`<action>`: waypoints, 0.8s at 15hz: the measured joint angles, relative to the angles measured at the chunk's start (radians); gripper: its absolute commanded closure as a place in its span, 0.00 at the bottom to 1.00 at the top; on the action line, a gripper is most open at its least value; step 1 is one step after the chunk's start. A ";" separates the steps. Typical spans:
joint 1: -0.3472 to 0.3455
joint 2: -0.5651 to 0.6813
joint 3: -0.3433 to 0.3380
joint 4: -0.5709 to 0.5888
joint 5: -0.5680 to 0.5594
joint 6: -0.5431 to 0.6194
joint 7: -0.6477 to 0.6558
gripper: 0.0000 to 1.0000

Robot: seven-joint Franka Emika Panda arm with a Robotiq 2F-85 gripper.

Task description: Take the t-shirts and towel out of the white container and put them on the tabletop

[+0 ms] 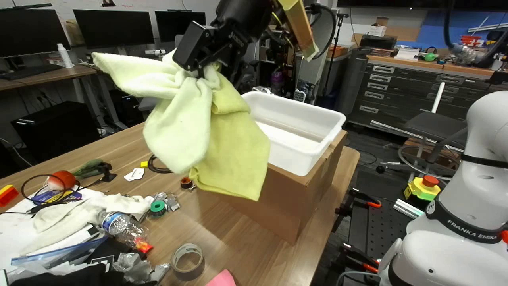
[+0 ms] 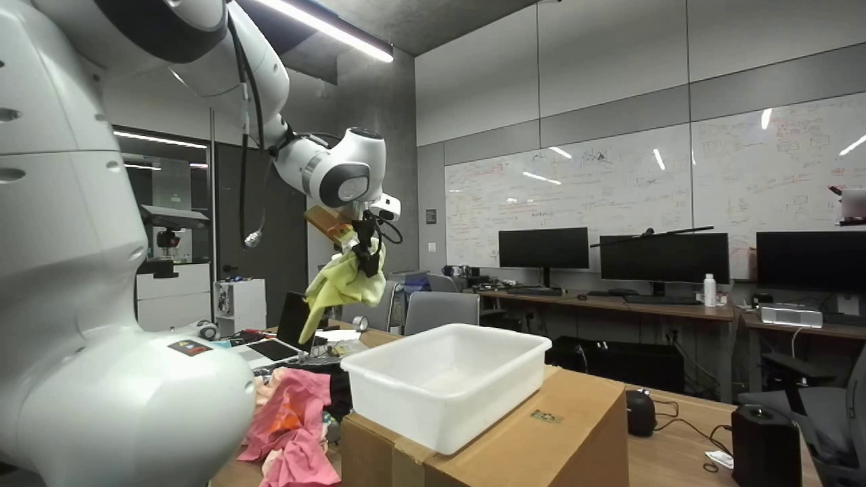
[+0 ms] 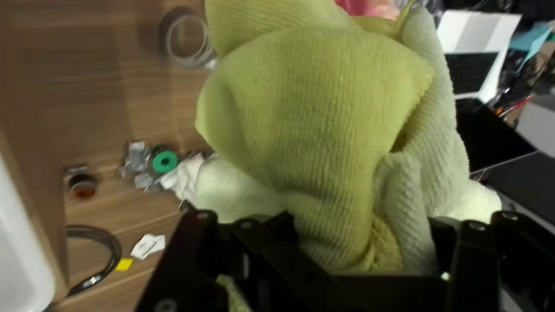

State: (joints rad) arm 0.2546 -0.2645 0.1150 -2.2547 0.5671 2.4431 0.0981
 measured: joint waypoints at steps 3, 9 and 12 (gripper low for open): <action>0.010 0.002 -0.003 0.004 0.081 -0.109 -0.045 0.49; -0.013 0.010 -0.001 0.005 0.023 -0.225 -0.050 0.11; -0.021 0.014 0.000 0.005 -0.020 -0.253 -0.049 0.00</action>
State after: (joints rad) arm 0.2332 -0.2510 0.1152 -2.2496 0.5469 2.1899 0.0487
